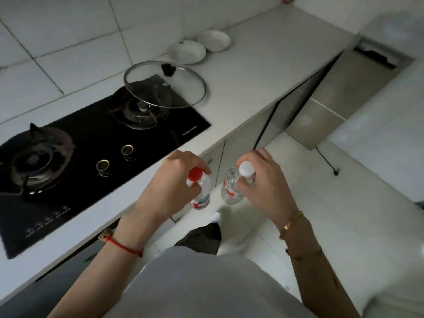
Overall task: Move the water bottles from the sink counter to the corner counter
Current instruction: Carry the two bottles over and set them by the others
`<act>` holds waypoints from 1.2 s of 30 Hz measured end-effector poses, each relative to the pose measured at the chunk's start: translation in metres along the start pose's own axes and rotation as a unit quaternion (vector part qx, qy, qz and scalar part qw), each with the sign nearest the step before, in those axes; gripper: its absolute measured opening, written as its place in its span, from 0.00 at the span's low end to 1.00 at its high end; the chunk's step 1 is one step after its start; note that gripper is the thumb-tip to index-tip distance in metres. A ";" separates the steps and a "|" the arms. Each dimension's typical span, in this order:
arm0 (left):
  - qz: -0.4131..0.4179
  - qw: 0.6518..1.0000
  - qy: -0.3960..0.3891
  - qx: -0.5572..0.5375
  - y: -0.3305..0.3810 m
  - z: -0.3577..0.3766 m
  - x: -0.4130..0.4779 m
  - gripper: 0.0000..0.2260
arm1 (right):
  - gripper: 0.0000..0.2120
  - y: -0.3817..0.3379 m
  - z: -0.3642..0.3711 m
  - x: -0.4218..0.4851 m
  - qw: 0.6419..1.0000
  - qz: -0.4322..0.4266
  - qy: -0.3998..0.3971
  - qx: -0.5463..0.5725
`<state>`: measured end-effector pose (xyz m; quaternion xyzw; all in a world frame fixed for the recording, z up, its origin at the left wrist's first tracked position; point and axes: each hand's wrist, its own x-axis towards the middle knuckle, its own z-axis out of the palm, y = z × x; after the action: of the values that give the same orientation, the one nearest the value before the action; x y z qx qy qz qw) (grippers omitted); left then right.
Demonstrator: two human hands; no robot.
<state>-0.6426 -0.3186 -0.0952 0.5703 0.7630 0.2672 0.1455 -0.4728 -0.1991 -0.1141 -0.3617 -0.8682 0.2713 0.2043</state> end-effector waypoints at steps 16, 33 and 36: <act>0.126 0.985 -0.118 -0.005 0.027 0.043 0.223 0.16 | 0.12 0.091 -0.060 0.110 0.980 0.163 0.097 -0.051; 0.194 0.969 -0.152 -0.030 0.084 0.117 0.380 0.16 | 0.12 0.201 -0.120 0.190 0.959 0.237 0.146 -0.058; 0.190 0.970 -0.152 -0.027 0.100 0.137 0.410 0.16 | 0.12 0.229 -0.137 0.206 0.959 0.238 0.147 -0.056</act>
<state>-0.6175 0.1238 -0.1155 0.7344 0.6025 0.2205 0.2212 -0.4133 0.1327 -0.1179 -0.6044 -0.7314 0.2072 0.2383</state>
